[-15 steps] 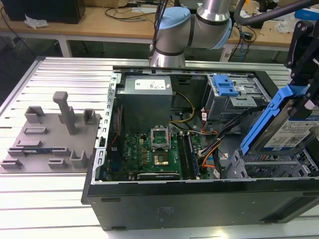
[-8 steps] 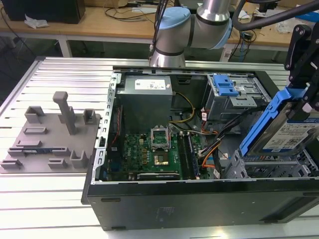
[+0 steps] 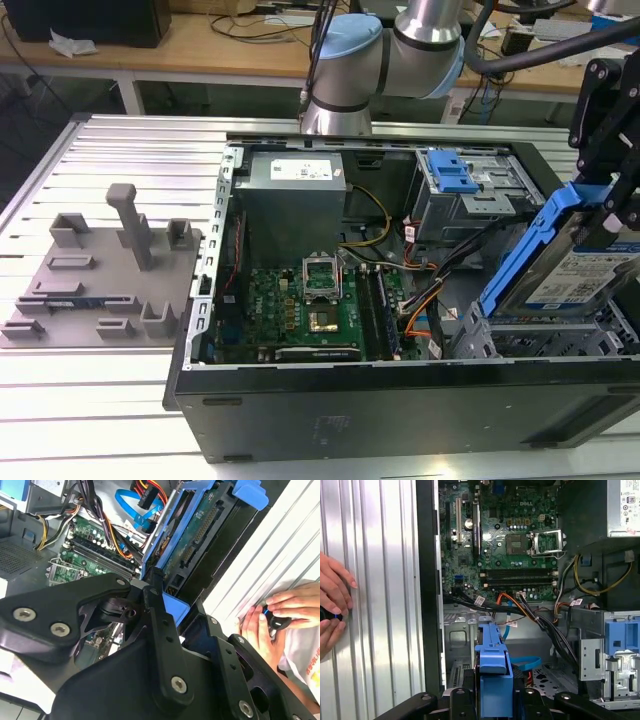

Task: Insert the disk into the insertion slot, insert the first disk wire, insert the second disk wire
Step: 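Insert the disk into the insertion slot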

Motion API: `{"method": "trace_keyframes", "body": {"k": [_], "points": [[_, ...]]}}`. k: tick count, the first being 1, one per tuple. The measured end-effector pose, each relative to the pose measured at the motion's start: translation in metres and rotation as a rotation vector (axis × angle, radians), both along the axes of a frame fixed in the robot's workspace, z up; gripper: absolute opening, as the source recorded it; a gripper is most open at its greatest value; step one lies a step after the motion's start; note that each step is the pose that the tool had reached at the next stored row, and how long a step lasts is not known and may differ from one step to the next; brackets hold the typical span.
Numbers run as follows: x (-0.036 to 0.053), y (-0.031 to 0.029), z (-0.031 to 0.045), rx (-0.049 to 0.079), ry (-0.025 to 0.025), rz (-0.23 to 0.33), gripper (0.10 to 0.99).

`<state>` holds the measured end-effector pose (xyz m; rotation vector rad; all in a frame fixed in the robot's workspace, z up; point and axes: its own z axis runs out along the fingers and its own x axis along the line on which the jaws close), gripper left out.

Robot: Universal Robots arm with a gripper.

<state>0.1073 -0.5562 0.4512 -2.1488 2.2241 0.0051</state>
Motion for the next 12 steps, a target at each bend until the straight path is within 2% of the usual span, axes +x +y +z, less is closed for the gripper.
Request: {"method": "trace_keyframes", "body": {"k": [7, 12], "points": [[0.0, 0.0, -0.0087, 0.0, 0.0001, 0.0, 0.365], [0.0, -0.0001, -0.0196, 0.0, 0.0003, 0.0, 0.365]]}}
